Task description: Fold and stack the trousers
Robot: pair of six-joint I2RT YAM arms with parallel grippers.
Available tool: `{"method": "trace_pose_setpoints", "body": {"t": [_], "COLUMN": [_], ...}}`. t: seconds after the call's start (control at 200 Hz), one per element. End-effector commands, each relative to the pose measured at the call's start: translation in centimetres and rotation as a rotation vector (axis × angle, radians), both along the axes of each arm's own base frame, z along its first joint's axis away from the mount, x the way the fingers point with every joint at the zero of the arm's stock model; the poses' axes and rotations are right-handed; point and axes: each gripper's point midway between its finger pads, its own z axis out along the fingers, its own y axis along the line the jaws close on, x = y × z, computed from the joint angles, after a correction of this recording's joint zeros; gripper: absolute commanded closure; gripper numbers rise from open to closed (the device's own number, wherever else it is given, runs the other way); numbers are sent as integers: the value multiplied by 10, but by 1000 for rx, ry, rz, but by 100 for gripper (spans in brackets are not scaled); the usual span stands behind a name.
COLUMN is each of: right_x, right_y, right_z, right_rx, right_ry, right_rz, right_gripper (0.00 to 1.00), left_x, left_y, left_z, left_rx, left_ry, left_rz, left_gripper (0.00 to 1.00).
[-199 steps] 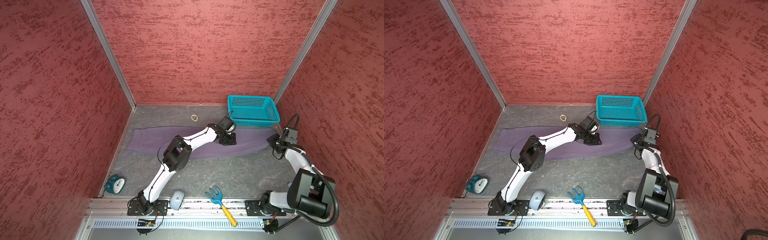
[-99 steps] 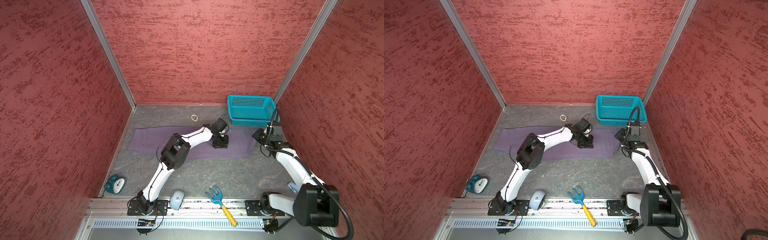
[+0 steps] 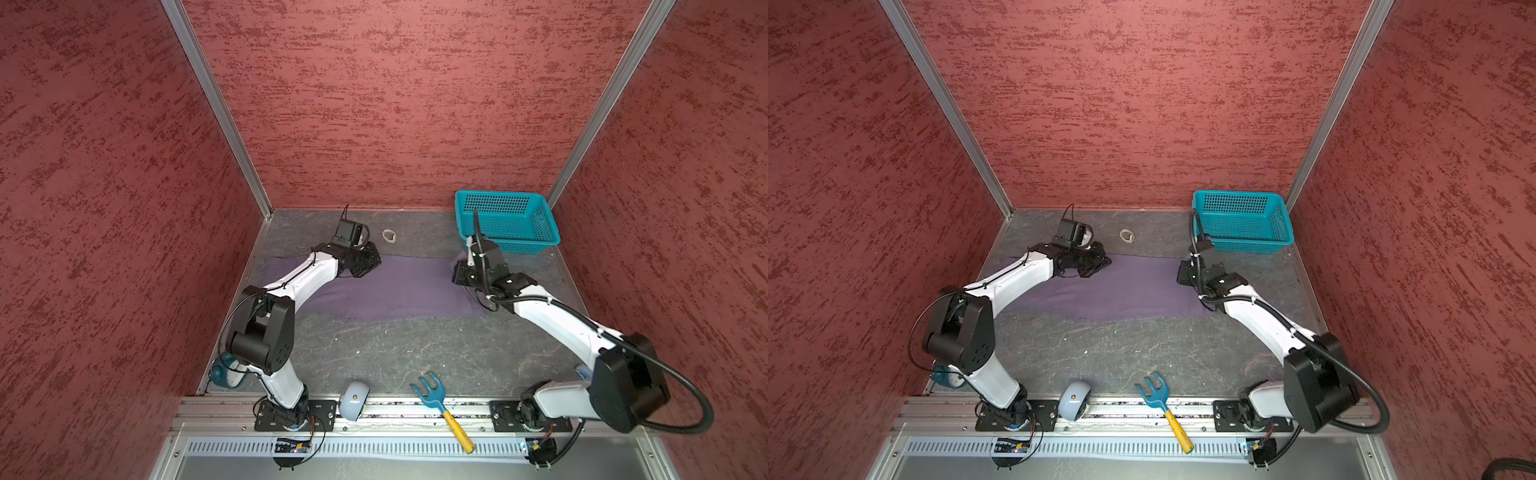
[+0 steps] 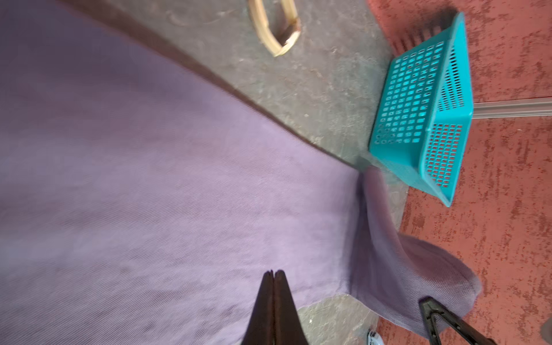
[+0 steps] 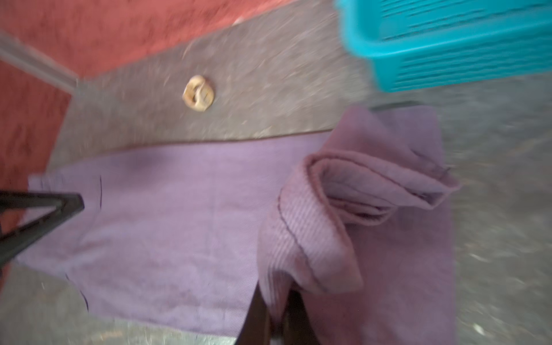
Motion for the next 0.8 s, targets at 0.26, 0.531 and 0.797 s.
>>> {"method": "trace_pose_setpoints", "body": {"t": [0.26, 0.531, 0.797], "right_x": [-4, -11, -26], "right_y": [83, 109, 127], "right_z": [-38, -42, -80], "right_rx": [-151, -126, -195], "right_ry": [11, 7, 70], "right_rz": [208, 240, 290], "right_gripper": [100, 100, 100], "left_x": [-40, -51, -52], "left_y": [22, 15, 6], "left_z": [-77, -110, -122], "left_rx": [104, 134, 139], "left_ry": [163, 231, 235], "left_rz": [38, 11, -8], "left_gripper": [100, 100, 100]}}
